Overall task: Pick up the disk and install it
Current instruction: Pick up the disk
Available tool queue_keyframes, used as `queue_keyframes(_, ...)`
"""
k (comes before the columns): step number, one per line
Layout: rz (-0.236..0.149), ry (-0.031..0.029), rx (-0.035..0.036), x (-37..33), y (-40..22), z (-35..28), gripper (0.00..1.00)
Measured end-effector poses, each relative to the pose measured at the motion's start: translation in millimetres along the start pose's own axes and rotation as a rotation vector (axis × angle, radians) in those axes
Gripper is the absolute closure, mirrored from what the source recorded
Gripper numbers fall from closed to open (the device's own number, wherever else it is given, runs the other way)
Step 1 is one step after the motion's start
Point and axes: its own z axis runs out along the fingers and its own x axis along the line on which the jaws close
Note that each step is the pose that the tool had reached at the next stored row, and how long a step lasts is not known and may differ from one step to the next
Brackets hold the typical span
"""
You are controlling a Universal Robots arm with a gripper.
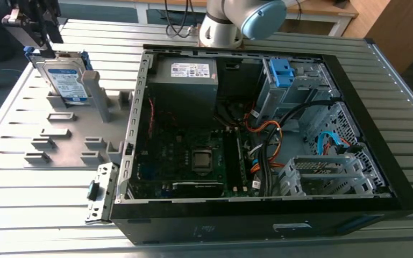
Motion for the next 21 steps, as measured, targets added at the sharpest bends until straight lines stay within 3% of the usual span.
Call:
queue_keyframes(6,-0.005,0.0002,-0.0001,-2.5,3.8,8.0,0.47)
queue_keyframes(14,-0.005,0.0003,-0.0001,-4.2,13.8,23.1,0.47)
queue_keyframes(21,-0.006,0.0002,0.0,-5.1,15.4,36.0,0.47)
